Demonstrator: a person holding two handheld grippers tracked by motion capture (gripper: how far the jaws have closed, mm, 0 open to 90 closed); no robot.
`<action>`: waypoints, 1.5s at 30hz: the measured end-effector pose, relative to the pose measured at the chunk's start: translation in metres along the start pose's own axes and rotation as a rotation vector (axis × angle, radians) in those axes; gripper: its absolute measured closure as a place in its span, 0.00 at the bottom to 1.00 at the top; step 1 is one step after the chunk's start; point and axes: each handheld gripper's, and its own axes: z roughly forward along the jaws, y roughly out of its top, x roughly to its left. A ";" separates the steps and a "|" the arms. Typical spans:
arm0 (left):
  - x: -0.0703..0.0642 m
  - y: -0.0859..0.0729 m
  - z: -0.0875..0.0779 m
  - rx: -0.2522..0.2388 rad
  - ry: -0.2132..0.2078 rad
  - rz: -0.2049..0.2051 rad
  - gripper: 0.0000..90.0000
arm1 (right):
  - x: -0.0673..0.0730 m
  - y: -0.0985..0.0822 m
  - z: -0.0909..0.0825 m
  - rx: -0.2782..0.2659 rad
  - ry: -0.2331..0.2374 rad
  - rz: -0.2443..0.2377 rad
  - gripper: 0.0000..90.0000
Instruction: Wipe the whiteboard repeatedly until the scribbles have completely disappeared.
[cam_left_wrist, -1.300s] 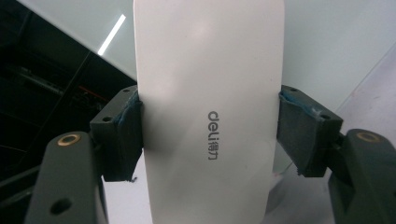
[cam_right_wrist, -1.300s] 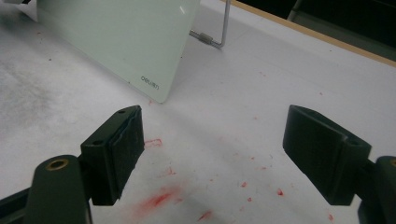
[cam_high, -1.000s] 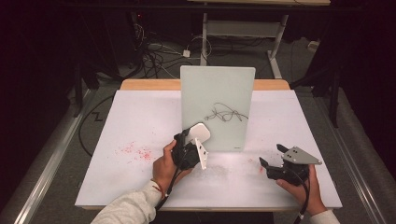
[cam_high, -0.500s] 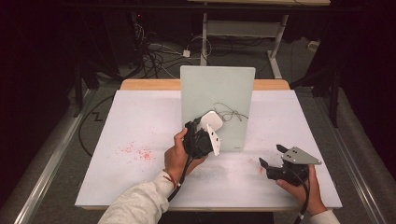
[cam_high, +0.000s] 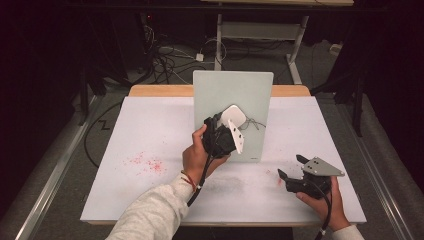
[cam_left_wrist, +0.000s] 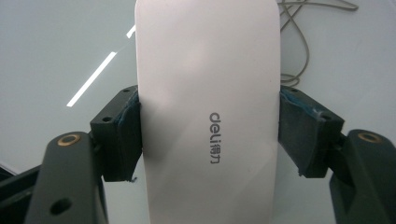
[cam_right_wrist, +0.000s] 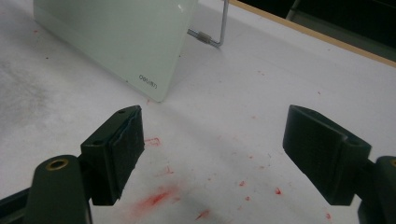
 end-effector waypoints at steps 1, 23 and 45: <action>-0.004 -0.001 0.001 -0.002 0.001 0.005 0.32 | 0.000 0.000 0.000 -0.002 0.001 -0.005 0.24; -0.014 0.001 0.003 -0.038 -0.015 0.016 0.32 | -0.001 -0.001 0.000 0.002 0.004 0.006 0.24; -0.039 -0.035 0.005 -0.018 -0.045 0.029 0.31 | 0.000 -0.001 0.000 0.004 0.009 -0.003 0.24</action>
